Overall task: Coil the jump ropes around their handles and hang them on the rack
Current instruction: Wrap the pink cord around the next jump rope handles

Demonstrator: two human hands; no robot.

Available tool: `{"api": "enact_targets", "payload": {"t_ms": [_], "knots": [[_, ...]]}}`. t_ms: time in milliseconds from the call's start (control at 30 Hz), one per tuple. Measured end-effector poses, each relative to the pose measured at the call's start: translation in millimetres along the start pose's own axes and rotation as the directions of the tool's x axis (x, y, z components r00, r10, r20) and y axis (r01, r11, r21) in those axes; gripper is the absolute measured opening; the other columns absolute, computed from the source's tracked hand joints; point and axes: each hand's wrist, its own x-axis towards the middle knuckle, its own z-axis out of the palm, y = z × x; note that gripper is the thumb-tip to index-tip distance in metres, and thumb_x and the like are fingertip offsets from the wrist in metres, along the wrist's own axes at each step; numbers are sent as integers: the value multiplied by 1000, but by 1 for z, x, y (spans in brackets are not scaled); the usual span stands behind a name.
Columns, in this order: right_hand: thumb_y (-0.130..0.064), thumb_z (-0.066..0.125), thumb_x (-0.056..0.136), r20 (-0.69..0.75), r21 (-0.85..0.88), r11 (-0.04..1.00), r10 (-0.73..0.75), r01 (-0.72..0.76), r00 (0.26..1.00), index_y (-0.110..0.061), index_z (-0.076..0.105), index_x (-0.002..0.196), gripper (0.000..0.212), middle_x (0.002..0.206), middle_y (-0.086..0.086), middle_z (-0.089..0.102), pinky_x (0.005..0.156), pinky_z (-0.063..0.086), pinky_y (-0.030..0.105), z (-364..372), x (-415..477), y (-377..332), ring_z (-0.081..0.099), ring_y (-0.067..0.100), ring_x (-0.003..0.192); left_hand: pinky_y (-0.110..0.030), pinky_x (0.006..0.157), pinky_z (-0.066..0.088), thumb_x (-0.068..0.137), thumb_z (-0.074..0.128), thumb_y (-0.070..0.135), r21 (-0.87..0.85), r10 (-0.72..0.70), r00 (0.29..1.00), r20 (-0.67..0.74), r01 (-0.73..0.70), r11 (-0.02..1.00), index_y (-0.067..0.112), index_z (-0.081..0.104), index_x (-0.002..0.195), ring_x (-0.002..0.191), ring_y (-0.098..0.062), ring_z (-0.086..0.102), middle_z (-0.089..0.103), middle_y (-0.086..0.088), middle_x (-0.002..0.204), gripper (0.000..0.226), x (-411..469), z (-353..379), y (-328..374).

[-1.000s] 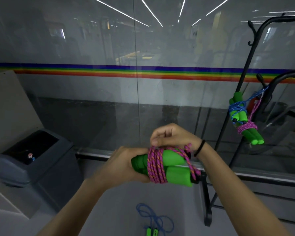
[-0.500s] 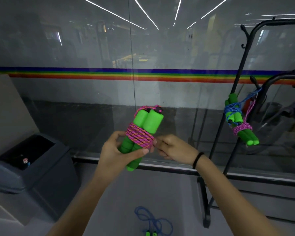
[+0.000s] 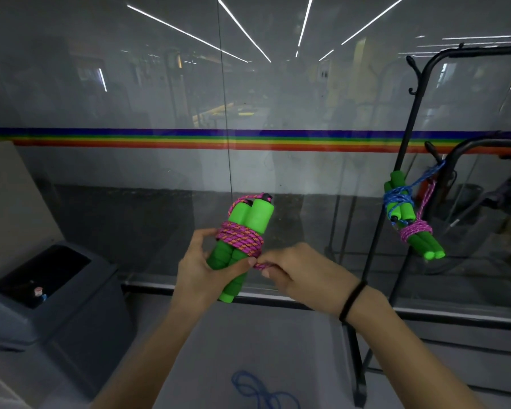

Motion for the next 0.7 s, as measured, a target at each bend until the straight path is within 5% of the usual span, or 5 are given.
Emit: {"api": "enact_targets", "payload": {"t_ms": [133, 333, 500, 700], "knots": [[-20, 59, 86, -122, 33, 999, 5, -1, 993, -14, 68, 90, 11, 79, 4, 71, 64, 47, 27, -6, -1, -4, 51, 5, 59, -34, 63, 56, 49, 89, 37, 41, 56, 998, 23, -57, 998, 38, 48, 102, 68, -17, 69, 71, -3, 74, 67, -5, 1, 2], [-24, 76, 72, -356, 202, 979, 87, -14, 930, -17, 64, 70, 14, 61, -2, 66, 60, 51, 28, -9, -2, -13, 63, 14, 58, -21, 69, 53, 58, 82, 44, -13, 106, 988, 110, -106, 994, 36, 43, 117, 75, -1, 67, 70, 14, 84, 71, -16, 2, 10], [-16, 76, 73, -432, 611, 791, 293, 37, 853, -10, 67, 73, 11, 63, 7, 64, 54, 49, 23, 1, 6, -12, 59, 12, 53, -20, 75, 53, 68, 77, 29, -28, 143, 984, 104, -141, 990, 39, 40, 119, 86, 1, 67, 68, 20, 95, 65, -26, 5, 17], [-20, 60, 84, -566, 586, 802, 301, 118, 767, -5, 71, 87, 18, 86, 0, 57, 61, 49, 23, 10, 14, -18, 57, 9, 73, -26, 69, 55, 69, 75, 27, 36, 172, 985, 27, -173, 984, 28, 34, 124, 78, 0, 65, 65, 16, 91, 69, -33, 12, 30]]}}
